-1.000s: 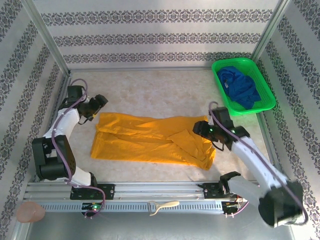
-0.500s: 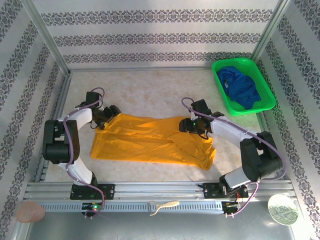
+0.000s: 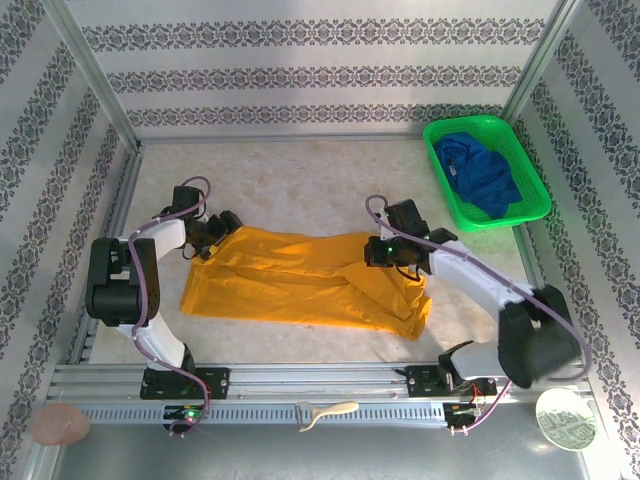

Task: Fold the inside-out t-shirt

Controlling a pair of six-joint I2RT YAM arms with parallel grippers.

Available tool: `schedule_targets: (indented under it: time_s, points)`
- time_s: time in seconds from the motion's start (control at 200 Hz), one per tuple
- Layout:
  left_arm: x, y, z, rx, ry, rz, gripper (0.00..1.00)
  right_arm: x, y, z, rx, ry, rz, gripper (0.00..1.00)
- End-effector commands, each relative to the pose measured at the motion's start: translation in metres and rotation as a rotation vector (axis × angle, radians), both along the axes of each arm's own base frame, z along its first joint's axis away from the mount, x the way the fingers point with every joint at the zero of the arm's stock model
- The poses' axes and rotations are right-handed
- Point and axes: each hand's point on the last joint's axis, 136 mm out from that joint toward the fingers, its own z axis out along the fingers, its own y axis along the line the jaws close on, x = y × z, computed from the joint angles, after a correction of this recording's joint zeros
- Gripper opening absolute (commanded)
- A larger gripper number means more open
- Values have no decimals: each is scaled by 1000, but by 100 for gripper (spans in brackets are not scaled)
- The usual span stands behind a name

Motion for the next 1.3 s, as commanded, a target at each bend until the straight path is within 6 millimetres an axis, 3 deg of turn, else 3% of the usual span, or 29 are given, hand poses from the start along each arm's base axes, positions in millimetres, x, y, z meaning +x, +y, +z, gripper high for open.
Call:
schedule_targets:
  time_s: [0.0,0.165,0.295,0.36,0.425,0.555,0.659,0.759,0.884,1.094,1.184,1.294]
  points:
    - [-9,1,-14,3,40,12,87,-37,7,5,2,29,43,0]
    - [-7,-1,-7,-13,26,13,87,-87,30,-2,36,58,69,0]
    - [-2,-3,5,-32,2,11,88,-128,51,-5,78,89,136,40]
    - [1,-4,15,-35,-11,8,88,-130,48,4,87,68,130,47]
    - [6,-4,28,-37,-36,4,88,-116,36,17,86,9,80,49]
    - [14,-5,51,-37,-76,1,89,-76,16,33,130,-38,-31,48]
    - [18,-8,57,-40,-82,-8,92,-50,5,18,105,-21,-89,46]
    - [19,-12,54,-40,-71,-18,93,-41,9,-6,81,34,-81,37]
    - [18,-13,51,-48,-70,-13,93,-59,5,-41,33,137,-74,20]
    - [19,-13,50,-43,-76,-11,94,-134,-15,-72,13,282,-90,12]
    - [21,-14,53,-50,-82,-10,94,-147,-19,-68,72,287,-122,11]
    - [22,-14,60,-49,-93,-13,94,-135,-25,-46,109,217,-161,11]
